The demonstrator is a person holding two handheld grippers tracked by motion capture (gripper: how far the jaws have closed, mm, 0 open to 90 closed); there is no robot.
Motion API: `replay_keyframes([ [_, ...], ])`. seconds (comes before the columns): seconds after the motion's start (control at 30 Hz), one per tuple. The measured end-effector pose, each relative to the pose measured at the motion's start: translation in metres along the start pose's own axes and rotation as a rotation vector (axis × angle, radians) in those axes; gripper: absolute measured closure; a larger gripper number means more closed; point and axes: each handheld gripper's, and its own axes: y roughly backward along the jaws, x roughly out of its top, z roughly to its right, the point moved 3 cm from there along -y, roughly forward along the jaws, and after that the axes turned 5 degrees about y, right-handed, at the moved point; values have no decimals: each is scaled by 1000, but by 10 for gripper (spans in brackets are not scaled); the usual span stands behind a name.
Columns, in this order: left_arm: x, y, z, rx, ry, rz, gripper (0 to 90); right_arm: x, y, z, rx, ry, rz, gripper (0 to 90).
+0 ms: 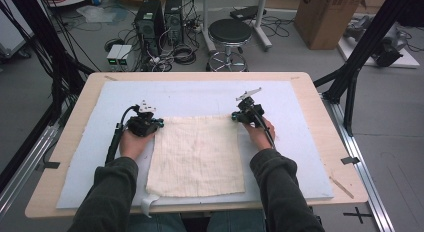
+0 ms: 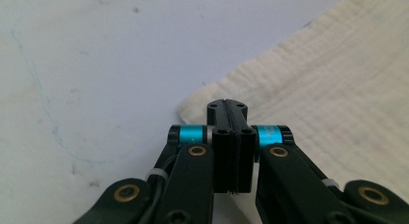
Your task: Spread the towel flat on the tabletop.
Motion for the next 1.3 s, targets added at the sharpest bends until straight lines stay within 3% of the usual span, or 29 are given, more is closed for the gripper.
replay_keyframes([
  [0.1,1,1,-3,27,20,26,858,5,0,3,-20,-10,14,851],
  [0.13,1,2,-5,23,34,25,820,5,-1,3,-27,-11,15,796],
  [0.17,1,3,-7,19,46,19,754,4,-2,4,-19,-25,20,751],
  [0.2,1,6,-9,5,50,21,746,3,-3,5,12,-43,30,722],
  [0.27,2,12,-10,-15,57,29,714,2,-1,5,22,-52,29,698],
  [0.33,4,17,-9,-37,63,47,693,2,6,5,56,-67,66,664],
  [0.7,11,40,11,-124,22,78,611,-2,44,-7,154,-60,200,559],
  [1.03,7,56,10,-166,25,90,531,0,52,-17,211,-33,207,443],
  [1.3,6,69,9,-195,22,103,473,1,56,-25,222,-9,196,399],
])
